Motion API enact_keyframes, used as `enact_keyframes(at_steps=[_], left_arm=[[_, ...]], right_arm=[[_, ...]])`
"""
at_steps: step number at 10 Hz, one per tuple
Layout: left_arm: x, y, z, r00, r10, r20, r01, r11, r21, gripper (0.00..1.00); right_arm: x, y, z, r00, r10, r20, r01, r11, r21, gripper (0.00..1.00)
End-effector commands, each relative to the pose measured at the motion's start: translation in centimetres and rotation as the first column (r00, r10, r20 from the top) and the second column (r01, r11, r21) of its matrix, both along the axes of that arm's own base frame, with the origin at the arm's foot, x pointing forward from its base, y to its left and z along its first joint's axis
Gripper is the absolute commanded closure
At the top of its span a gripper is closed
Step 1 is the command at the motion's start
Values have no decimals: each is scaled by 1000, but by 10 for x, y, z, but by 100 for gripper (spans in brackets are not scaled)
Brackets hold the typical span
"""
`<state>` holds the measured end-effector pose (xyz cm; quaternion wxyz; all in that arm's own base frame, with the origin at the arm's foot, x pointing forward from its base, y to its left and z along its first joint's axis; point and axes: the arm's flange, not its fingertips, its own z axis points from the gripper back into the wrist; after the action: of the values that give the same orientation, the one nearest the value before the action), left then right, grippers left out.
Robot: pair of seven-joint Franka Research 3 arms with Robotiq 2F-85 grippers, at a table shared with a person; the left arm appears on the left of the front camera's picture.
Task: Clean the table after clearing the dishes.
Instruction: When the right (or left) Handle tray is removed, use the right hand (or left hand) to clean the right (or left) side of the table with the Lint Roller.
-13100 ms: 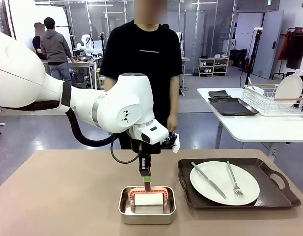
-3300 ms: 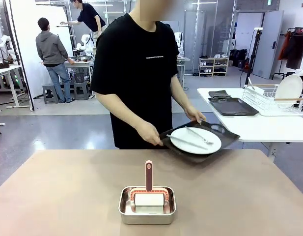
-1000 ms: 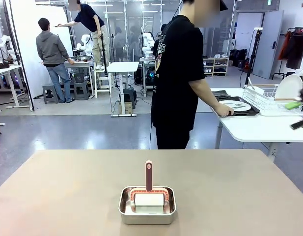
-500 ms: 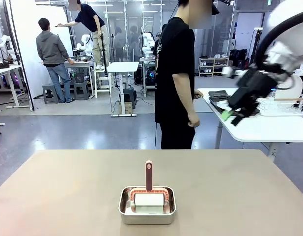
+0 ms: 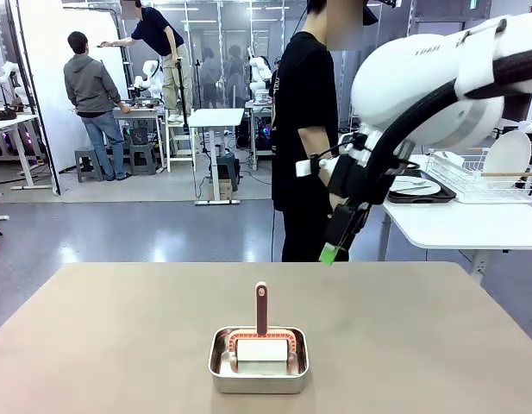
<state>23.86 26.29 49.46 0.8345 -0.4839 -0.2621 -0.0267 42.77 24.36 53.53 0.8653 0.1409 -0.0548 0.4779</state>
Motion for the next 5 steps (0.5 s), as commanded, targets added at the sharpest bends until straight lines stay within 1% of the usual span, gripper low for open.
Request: enact_keyframes(at_steps=[1,2,3,5], left_arm=[[-2,1,2,1000,0,19,0,1000,-12,0],[-2,1,2,1000,0,19,0,1000,-12,0],[-2,1,2,1000,0,19,0,1000,-12,0],[-2,1,2,1000,0,19,0,1000,-12,0]], right_arm=[[-10,6,0,1000,9,30,-8,1000,-13,0],[-13,5,1,999,17,34,-17,1000,-1,0],[-6,11,-3,1000,25,7,-25,1000,-6,0],[-6,11,-3,1000,25,7,-25,1000,-6,0]])
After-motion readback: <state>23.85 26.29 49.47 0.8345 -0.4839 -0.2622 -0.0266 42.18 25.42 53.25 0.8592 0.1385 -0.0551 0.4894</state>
